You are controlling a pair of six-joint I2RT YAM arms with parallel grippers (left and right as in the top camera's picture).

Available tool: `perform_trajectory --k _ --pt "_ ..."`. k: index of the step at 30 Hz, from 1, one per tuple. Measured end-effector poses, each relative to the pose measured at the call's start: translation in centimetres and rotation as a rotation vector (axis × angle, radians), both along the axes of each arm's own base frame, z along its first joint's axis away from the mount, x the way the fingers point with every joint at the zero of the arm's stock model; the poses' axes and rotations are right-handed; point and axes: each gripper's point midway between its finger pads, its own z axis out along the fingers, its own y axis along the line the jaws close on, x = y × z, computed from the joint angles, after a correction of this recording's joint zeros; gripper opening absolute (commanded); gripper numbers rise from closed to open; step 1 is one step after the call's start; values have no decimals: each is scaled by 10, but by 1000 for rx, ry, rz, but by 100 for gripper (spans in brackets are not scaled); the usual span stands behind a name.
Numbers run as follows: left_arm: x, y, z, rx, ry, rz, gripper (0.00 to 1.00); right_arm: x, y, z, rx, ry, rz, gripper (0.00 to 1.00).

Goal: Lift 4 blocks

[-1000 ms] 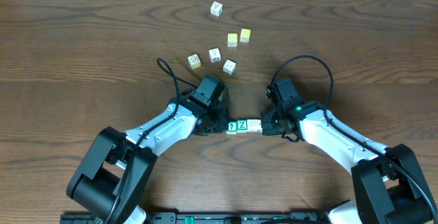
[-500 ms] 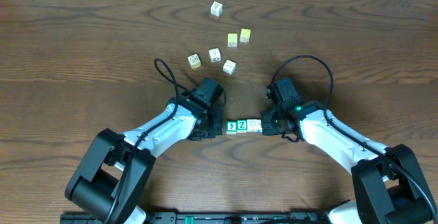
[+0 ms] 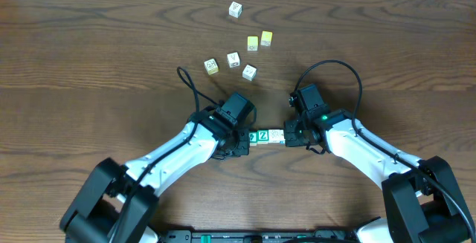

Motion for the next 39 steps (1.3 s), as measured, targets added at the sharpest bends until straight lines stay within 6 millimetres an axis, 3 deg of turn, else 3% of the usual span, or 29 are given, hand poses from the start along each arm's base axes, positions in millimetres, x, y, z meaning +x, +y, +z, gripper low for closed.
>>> perform_trajectory --k 21,39 --pt "0 -19 8 -71 -19 -13 7 0 0 0 0 0 0 1" --pt "1 -23 9 -91 -19 -9 7 0 0 0 0 0 0 1"
